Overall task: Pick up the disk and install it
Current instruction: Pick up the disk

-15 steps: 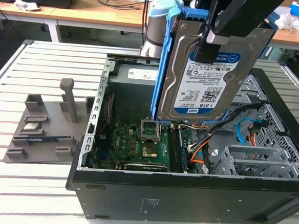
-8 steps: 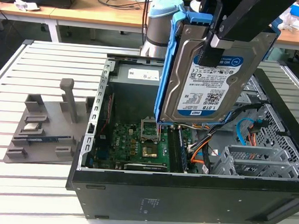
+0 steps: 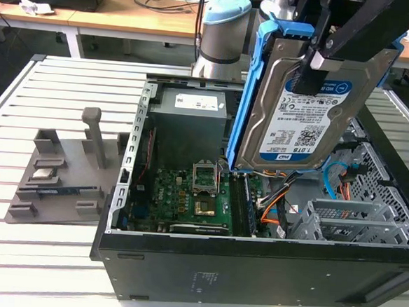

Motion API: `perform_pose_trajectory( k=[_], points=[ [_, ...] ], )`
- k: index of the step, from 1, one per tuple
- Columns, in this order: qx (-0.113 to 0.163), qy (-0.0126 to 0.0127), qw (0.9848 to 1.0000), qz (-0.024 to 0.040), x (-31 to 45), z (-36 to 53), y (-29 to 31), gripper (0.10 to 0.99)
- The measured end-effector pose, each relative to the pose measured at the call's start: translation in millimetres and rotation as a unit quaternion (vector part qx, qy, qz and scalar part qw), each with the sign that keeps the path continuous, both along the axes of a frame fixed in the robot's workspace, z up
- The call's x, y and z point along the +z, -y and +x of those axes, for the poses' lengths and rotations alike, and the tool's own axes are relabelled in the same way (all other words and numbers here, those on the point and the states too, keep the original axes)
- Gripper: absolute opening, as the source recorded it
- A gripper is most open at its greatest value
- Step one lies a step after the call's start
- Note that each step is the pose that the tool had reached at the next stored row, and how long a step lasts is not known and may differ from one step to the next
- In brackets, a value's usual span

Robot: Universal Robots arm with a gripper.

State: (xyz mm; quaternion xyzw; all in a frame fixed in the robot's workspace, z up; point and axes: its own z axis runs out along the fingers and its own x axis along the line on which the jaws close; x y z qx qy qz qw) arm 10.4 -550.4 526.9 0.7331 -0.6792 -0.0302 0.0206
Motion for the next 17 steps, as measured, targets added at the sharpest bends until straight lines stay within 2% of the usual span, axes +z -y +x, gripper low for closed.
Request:
perform_pose_trajectory(
  k=[6, 12, 17],
  points=[
    [0.0, 0.0, 1.0, -0.0006, -1.0, 10.8, 0.0, 0.365],
    [0.0, 0.0, 1.0, -0.0011, -1.6, 26.4, 0.0, 0.365],
    [0.0, 0.0, 1.0, -0.0014, -1.7, 34.5, 0.0, 0.365]
  ],
)
